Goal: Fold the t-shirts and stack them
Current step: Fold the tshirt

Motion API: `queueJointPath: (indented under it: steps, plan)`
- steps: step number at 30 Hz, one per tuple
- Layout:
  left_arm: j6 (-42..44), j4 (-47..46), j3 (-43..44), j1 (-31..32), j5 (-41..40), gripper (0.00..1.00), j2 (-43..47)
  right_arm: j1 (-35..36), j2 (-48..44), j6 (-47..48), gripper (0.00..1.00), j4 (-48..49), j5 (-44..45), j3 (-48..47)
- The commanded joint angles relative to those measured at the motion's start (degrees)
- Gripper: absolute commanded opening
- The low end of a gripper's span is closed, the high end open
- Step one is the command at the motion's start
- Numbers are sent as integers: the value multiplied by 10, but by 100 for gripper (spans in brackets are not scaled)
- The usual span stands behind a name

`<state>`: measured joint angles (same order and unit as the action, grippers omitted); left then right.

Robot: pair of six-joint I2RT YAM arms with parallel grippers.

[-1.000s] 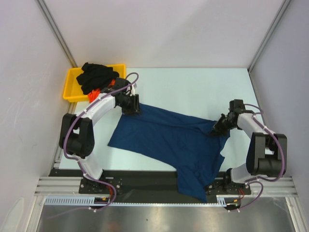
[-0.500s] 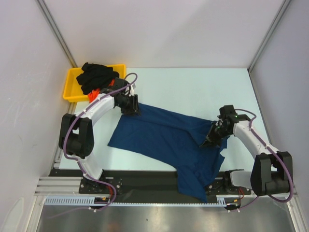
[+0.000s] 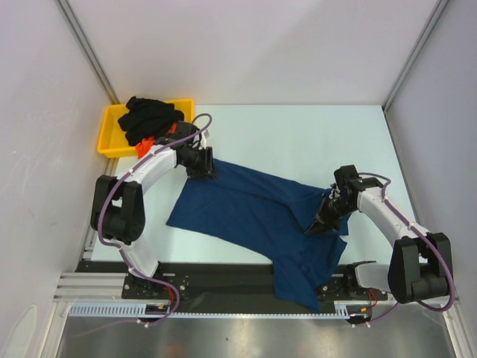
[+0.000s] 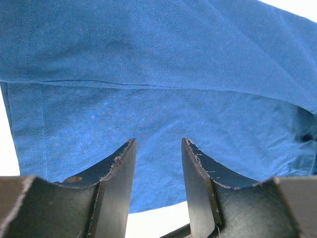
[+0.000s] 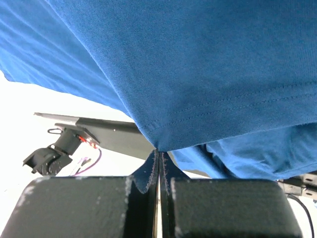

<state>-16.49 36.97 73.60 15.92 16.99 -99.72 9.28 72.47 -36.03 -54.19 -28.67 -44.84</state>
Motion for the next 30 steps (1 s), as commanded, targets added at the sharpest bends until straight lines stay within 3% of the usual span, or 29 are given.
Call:
queueJointPath:
  steps: [1, 6, 8, 13, 16, 18, 23, 25, 30]
  plan:
    - [8, -13, -3, -5, 13, 48, 30, 8, -1, -3, 0, -29, -29, -16]
    - [6, -15, 0, -6, 16, 47, 24, 8, 21, 1, 0, -7, -63, 1]
    - [4, -13, 7, -7, 16, 48, 23, 3, 26, 12, 13, -6, -61, -19]
    - [0, -7, 33, -10, 5, 48, 17, -57, 62, 39, 44, -9, 61, -124]
    - [-7, 2, 65, -17, 14, 49, -6, -88, 96, 51, 53, 26, 135, -182]
    - [-7, 12, 100, -21, 23, 49, -25, -117, 112, 52, 54, 48, 189, -209]
    - [1, 26, 158, -21, 27, 50, -68, -164, 186, 64, 59, 81, 217, -240]
    - [4, 32, 166, -23, 30, 50, -76, -181, 203, 81, 62, 74, 257, -264]
    - [16, 28, 145, -23, 30, 50, -76, -201, 243, 109, 62, 77, 259, -277]
